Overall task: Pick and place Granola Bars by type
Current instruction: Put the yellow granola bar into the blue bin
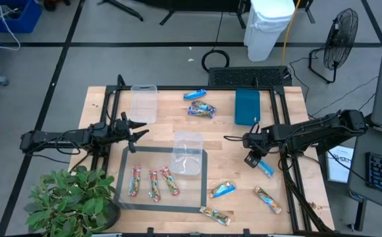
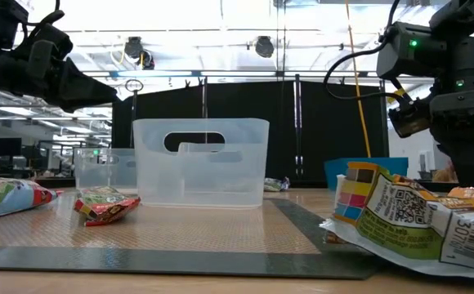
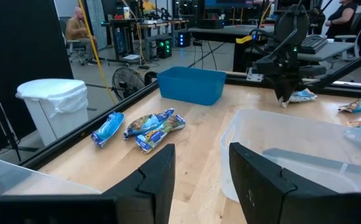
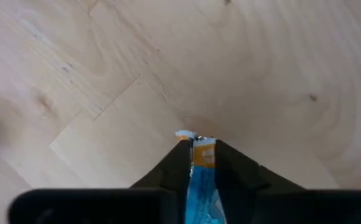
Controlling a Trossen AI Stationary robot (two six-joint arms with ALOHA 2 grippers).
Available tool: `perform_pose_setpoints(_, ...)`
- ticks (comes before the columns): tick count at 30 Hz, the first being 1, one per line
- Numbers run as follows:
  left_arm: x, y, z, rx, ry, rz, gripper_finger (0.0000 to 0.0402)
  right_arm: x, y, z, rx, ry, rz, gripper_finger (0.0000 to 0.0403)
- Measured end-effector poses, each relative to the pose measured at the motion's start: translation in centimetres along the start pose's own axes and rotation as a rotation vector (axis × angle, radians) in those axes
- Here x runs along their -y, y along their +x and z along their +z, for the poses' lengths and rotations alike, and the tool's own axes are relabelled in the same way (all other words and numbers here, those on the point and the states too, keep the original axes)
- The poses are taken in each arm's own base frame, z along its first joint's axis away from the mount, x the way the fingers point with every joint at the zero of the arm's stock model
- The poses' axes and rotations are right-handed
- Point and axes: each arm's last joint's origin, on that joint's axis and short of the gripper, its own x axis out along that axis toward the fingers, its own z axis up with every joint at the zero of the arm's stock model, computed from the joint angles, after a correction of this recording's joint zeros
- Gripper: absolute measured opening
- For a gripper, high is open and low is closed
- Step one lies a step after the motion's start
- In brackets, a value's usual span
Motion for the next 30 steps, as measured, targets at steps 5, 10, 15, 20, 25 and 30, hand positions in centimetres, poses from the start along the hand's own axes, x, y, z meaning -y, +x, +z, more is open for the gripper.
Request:
perform_pose_setpoints(5,0.0,0.0,0.0,0.0,0.0,0.0,0.0157,-0.1,0.0,0.1,0.015,-0.03,0.01,0.0006)
perform_pose_setpoints(10,0.0,0.0,0.0,0.0,0.0,0.0,0.0157,-0.3,0.0,0.4,0.039,-0.049,0.028,0.0007)
perform_pose_setpoints(15,0.0,0.0,0.0,0.0,0.0,0.0,0.0157,-0.5,0.0,0.5,0.059,-0.066,0.045,0.0002)
perform_pose_setpoints(20,0.0,0.0,0.0,0.0,0.0,0.0,0.0157,-0.5,-0.1,0.8,0.079,-0.081,0.06,0.0002)
perform_pose_setpoints(25,0.0,0.0,0.0,0.0,0.0,0.0,0.0157,-0.5,-0.4,1.5,0.148,-0.104,0.089,0.0001)
perform_pose_setpoints(30,0.0,0.0,0.0,0.0,0.0,0.0,0.0157,-0.5,-1.2,2.4,0.297,-0.15,0.071,0.0001)
